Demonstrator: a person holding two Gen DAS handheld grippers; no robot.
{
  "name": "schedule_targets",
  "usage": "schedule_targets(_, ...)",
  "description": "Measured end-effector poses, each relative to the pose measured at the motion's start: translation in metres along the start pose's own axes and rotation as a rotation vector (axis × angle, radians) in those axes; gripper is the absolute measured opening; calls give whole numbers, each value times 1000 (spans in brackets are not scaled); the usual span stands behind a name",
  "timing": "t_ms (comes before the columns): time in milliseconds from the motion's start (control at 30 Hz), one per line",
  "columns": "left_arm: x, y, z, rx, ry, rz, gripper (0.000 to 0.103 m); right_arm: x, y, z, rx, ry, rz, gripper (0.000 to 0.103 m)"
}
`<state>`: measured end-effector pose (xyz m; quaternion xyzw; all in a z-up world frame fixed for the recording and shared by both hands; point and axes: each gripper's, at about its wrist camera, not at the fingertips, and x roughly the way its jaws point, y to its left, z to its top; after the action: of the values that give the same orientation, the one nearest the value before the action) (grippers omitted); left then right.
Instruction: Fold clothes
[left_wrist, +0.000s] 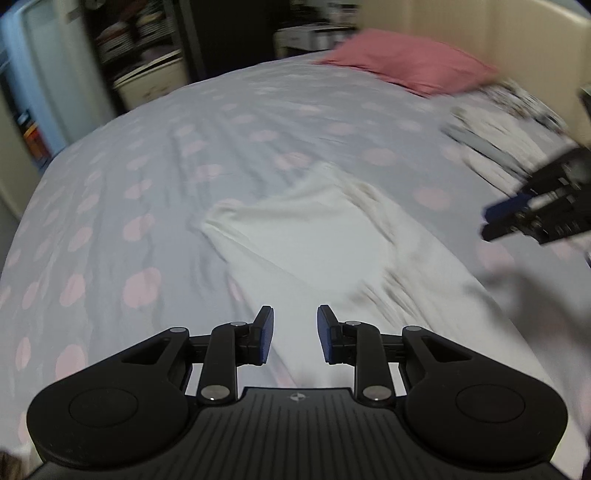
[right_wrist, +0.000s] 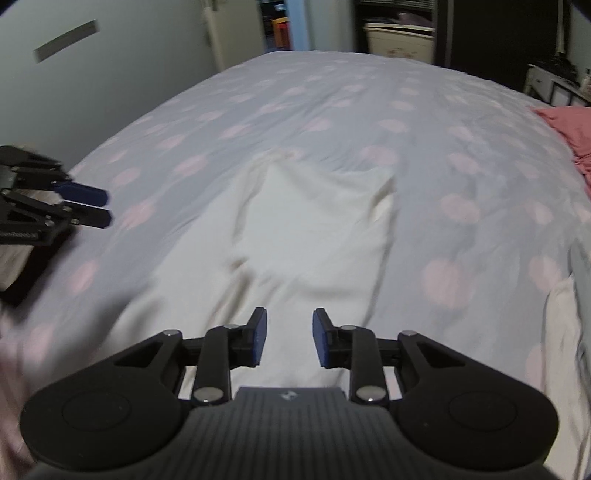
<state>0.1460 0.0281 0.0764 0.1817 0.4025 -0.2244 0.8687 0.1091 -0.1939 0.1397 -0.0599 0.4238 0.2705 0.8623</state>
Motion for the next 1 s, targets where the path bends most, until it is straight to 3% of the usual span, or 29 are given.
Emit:
schedule_targets(100, -24, -35, -34, 89, -9, -61, 36, -20, 28, -32, -49, 11, 46, 37)
schedule_targets(400, -66, -124, -131, 285, -9, -176, 43, -62, 93, -133, -173, 66, 132, 55)
schedule_targets(733, -73, -203, -212, 560, -36, -182, 46, -67, 156, -216, -433, 104, 160, 69)
schedule_targets(1000, -61, -250, -267, 829, -75, -80, 46, -60, 197, -264, -652, 108, 112, 76)
